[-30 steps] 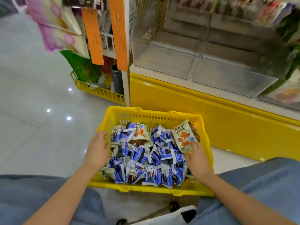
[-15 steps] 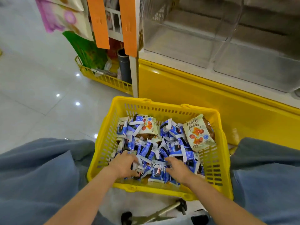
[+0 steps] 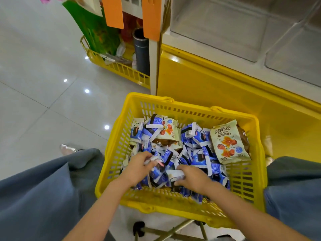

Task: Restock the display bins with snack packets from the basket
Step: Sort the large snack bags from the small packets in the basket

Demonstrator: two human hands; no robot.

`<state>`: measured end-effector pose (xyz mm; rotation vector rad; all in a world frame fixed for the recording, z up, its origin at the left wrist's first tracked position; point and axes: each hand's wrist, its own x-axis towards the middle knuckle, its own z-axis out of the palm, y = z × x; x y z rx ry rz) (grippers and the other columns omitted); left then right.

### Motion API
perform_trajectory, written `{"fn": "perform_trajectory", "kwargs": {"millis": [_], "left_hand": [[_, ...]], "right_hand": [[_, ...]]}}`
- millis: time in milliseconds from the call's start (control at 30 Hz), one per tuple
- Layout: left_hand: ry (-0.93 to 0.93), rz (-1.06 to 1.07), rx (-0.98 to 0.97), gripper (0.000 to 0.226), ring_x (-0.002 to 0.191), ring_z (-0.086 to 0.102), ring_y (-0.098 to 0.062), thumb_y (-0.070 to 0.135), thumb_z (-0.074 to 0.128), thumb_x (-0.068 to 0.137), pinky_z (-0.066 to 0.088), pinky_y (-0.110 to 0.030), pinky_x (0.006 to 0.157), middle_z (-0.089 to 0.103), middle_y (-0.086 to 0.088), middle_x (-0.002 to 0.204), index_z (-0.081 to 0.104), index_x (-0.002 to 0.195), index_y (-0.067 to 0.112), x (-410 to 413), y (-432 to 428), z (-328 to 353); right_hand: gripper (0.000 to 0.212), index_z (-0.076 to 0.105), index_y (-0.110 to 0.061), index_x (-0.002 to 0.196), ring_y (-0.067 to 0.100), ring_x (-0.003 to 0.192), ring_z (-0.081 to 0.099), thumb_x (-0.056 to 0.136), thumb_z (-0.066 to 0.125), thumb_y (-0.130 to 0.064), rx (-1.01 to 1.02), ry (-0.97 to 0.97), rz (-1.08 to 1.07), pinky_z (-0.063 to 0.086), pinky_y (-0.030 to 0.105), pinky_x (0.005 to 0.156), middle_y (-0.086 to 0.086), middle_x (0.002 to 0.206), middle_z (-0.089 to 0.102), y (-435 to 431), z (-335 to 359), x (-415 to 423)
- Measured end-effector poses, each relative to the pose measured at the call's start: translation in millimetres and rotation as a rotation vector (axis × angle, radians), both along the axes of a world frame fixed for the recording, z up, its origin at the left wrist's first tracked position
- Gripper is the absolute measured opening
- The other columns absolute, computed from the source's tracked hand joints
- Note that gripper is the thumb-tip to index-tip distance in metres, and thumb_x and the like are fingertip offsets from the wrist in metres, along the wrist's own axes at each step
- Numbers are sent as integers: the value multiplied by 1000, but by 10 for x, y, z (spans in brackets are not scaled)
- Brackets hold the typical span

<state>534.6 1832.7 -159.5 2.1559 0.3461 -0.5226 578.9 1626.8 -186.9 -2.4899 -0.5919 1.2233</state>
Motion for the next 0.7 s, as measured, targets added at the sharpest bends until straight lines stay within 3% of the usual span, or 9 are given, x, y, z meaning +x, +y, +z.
{"fn": "perform_trajectory", "kwargs": {"millis": [67,133,233,333,400,467,500,567,700], "left_hand": [[33,234,-217,24,74,65,-10,25,53,93,51,-16,62,60,-8,110,53,113,11,34,60,72],[37,432,-399,25,79,68,-14,24,51,94,55,-23,68,60,-8,115,50,115,11,54,127,137],[-19,613,-560,27,85,69,-17,24,50,95,56,-27,77,65,-8,112,53,119,13,55,224,227],[-54,704,-712,26,82,70,-13,22,55,91,55,-17,67,69,-6,106,57,116,14,37,316,319],[-83,742,-712,21,84,70,-13,20,59,89,53,-15,64,70,-1,102,59,110,17,26,360,347],[-141,822,-676,14,80,70,-8,19,60,89,52,-15,63,71,5,95,59,103,21,24,384,361],[-164,863,-654,12,78,69,-5,19,60,89,51,-15,64,70,5,93,59,101,21,28,390,365],[-182,915,-640,12,79,68,-8,20,61,88,49,-20,66,70,2,94,59,100,20,40,402,380],[-167,906,-652,19,82,67,-17,17,63,85,48,-27,67,70,-6,99,59,103,19,43,403,395]], "right_hand": [[44,51,-15,122,15,78,59,86,65,-35,142,26,-173,43,20,59,2,98,62,2,142,138],[39,52,-12,120,9,66,54,88,63,-31,266,-97,-386,36,13,51,-4,85,59,45,252,344],[44,44,-3,128,15,62,52,93,55,-29,292,-277,-588,37,19,47,11,88,62,124,312,665],[55,33,3,134,31,101,55,94,55,-28,125,-255,-659,45,34,75,23,121,52,185,299,886],[62,31,2,134,36,123,41,91,58,-33,-151,-472,-547,36,40,98,23,136,38,225,307,902],[62,33,-1,136,34,126,39,90,59,-35,-151,-712,-403,33,42,103,19,136,39,296,325,798],[56,38,-4,134,31,123,43,90,59,-32,-21,-695,-363,37,40,101,16,133,44,333,312,718],[44,45,-10,130,23,118,51,91,59,-26,235,-442,-326,42,31,96,8,128,52,399,263,516],[73,27,-13,144,20,135,35,85,68,-24,151,-39,-259,32,32,108,4,148,35,462,47,188]]}}
